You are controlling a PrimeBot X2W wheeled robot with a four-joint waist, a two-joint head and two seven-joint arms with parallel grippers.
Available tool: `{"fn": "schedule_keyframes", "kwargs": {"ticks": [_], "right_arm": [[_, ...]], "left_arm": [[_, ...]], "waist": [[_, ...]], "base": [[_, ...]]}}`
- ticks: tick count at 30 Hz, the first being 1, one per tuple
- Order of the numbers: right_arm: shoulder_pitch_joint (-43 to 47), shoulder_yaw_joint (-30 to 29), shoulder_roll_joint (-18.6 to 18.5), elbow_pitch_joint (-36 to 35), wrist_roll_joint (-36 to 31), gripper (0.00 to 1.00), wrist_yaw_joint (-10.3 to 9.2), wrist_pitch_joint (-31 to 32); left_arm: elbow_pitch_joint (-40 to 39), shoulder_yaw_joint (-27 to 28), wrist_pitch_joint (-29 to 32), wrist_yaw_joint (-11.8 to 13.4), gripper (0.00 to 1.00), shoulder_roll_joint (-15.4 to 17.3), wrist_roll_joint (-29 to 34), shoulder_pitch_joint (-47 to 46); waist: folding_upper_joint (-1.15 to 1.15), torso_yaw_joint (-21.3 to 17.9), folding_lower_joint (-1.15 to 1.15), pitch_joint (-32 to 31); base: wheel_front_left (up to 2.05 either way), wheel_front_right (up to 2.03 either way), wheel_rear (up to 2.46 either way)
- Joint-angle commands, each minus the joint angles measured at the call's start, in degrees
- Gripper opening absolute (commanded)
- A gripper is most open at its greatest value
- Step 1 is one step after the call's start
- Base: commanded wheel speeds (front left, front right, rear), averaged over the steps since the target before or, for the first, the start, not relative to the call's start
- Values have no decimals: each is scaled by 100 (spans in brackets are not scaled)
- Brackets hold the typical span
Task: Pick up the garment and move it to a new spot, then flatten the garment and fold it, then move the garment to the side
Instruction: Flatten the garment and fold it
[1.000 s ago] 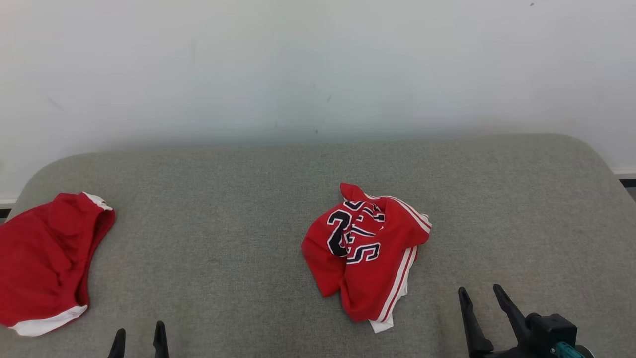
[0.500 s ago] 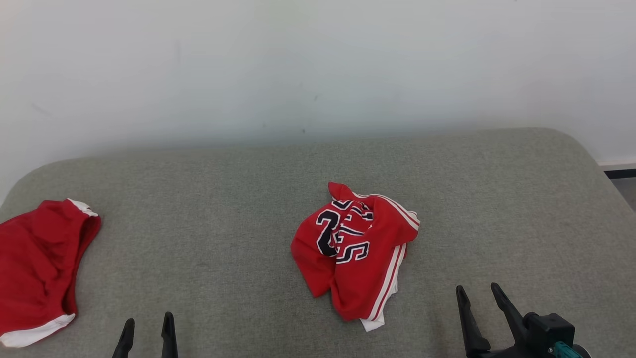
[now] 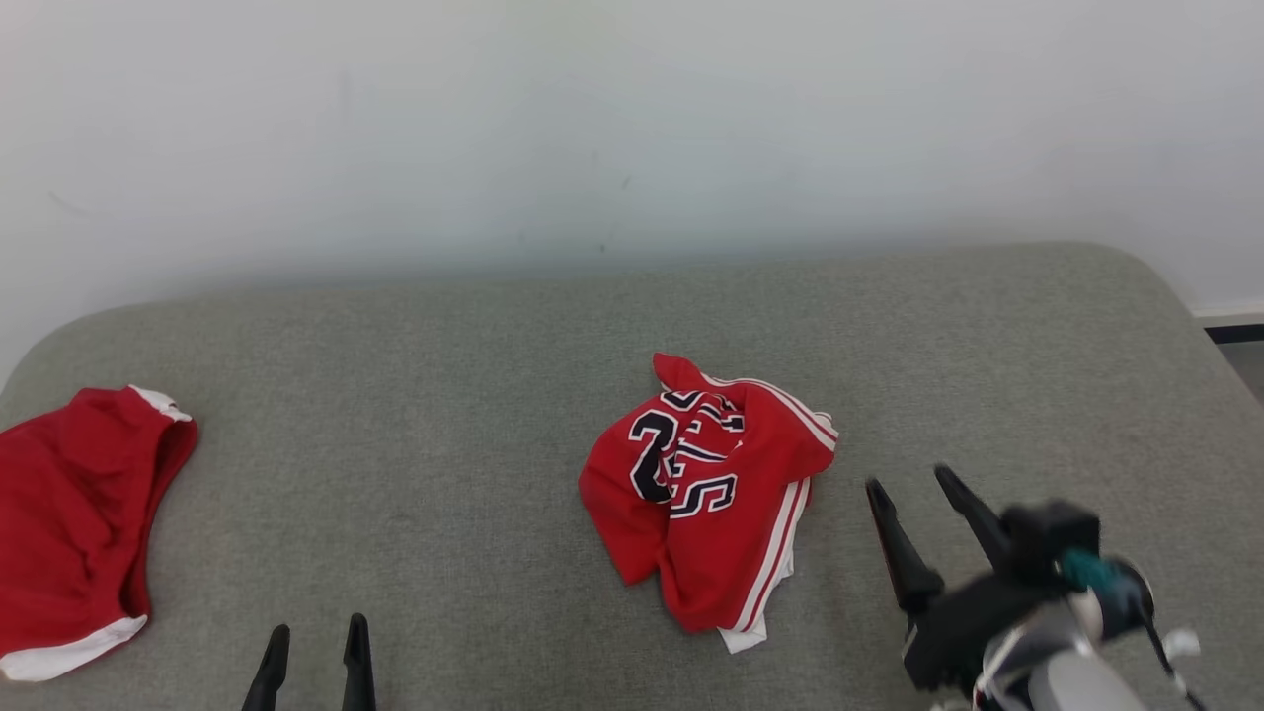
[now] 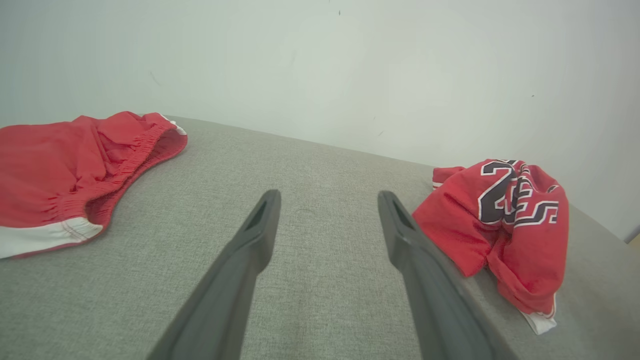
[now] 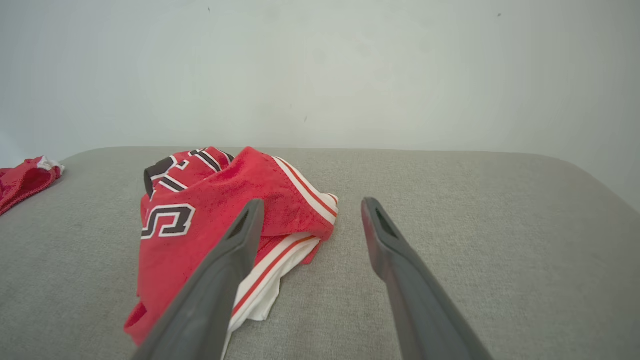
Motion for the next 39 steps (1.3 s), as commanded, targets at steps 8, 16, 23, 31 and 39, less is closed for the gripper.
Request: {"fn": "schedule_keyframes", "kwargs": {"ticks": [8, 16, 23, 31, 39], "right_arm": [[-1692, 944, -629, 626, 951, 100, -12, 1631], [-2964, 1324, -880, 1563, 2078, 100, -12, 2971], [-3373, 1578, -1043, 2073, 2465, 100, -12, 3371], [-3444, 1768, -1082, 2532, 2829, 100, -12, 3641], [-3310, 2277, -1186, 2232, 3014, 0, -12, 3413]], "left_arm": [[-83, -230, -5, 42, 100, -5, -64, -146], [-66, -523, -5, -27, 100, -6, -18, -457], [32, -625, -5, -117, 100, -6, 29, -587], [122, -641, -5, -198, 100, -6, 59, -587], [175, -591, -5, -222, 100, -5, 52, -573]], "waist": [[0, 332, -1, 292], [0, 791, -1, 642], [0, 1030, -1, 740], [0, 1183, -1, 769], [0, 1192, -1, 740]], "base": [[0, 0, 0], [0, 0, 0], [0, 0, 0], [0, 0, 0], [0, 0, 0]]}}
